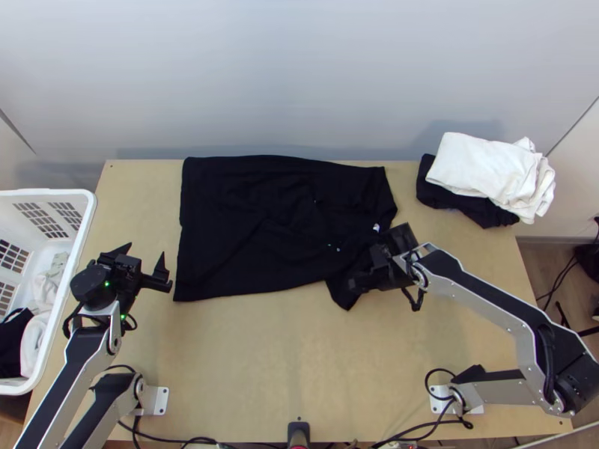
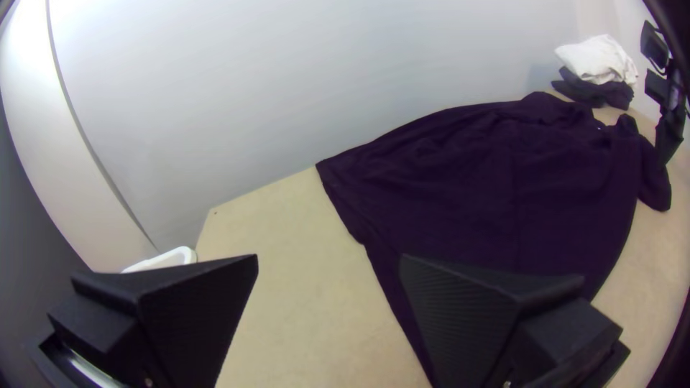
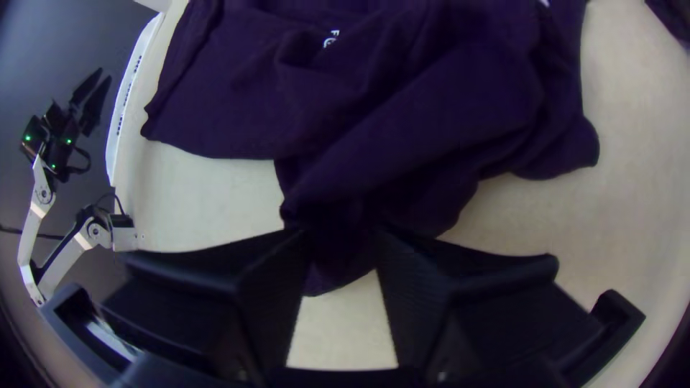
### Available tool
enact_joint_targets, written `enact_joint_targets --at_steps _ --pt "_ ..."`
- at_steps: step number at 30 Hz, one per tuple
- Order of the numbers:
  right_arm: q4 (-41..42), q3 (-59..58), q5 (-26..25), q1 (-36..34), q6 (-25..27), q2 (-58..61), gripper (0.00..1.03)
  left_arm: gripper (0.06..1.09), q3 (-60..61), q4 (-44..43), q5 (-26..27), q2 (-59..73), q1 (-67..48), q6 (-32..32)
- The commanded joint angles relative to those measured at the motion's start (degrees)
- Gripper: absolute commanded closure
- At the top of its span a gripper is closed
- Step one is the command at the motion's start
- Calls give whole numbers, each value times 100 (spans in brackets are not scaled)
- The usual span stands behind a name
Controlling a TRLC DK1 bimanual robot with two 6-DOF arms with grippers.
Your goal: Fold the t-shirt
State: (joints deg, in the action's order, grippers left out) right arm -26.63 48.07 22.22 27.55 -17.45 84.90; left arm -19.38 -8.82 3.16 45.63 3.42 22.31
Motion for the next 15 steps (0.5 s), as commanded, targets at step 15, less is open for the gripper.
enact_joint_targets --at_steps 15 --pt "-2531 1380 -235 356 111 -2408 100 13 30 29 -114 25 -70 -24"
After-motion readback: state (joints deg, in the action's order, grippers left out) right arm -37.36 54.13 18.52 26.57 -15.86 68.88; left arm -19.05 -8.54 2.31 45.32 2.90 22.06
